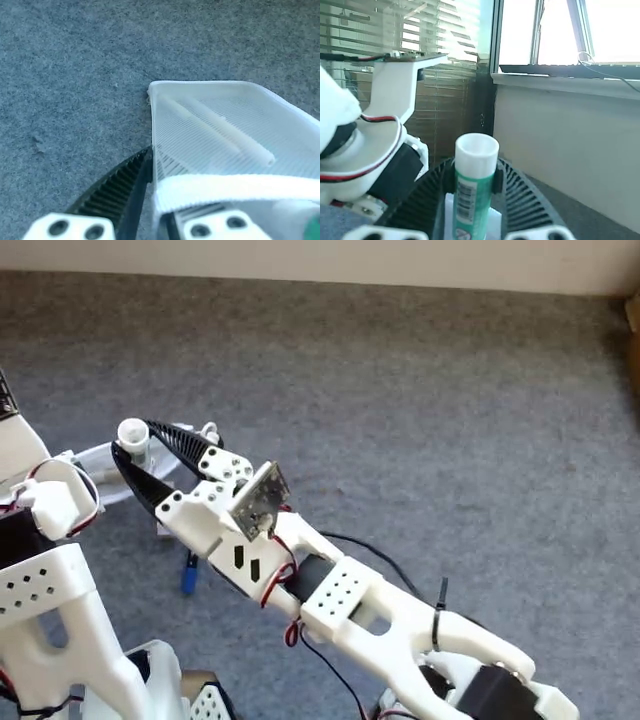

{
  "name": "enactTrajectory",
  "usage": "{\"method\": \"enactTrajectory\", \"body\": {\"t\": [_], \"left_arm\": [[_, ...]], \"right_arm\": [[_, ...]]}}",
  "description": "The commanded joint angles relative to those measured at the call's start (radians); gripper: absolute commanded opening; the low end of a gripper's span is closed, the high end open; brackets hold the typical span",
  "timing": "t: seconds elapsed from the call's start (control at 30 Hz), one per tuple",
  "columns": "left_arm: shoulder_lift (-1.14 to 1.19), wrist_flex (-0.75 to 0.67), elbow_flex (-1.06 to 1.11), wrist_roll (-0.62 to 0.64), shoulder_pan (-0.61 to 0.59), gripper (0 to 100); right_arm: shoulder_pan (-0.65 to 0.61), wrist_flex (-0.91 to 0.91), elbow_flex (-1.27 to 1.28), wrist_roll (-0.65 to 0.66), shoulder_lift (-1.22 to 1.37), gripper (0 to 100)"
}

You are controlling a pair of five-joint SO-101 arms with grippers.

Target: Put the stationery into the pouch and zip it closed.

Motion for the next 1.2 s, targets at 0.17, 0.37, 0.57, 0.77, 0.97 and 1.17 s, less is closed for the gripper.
{"method": "enactTrajectory", "body": {"t": [0.17, 0.37, 0.57, 0.77, 0.97, 1.17], "left_arm": [[0.016, -0.014, 0.008, 0.011, 0.008, 1], [0.016, -0.014, 0.008, 0.011, 0.008, 1], [0.016, -0.009, 0.008, 0.009, 0.008, 1], [0.016, -0.009, 0.008, 0.009, 0.008, 1], [0.016, -0.011, 0.008, 0.009, 0.007, 1], [0.016, -0.012, 0.008, 0.009, -0.016, 1]], "right_arm": [[-0.013, -0.027, -0.054, -0.009, 0.101, 9.8], [-0.013, -0.022, -0.054, -0.008, 0.099, 12.8], [-0.008, -0.021, -0.058, -0.008, 0.099, 12.8], [-0.012, 0.021, -0.056, -0.009, 0.027, 12.8], [-0.005, 0.321, -0.079, -0.011, -0.12, 12.8], [-0.004, 0.533, -0.182, -0.011, -0.179, 12.8]]}}
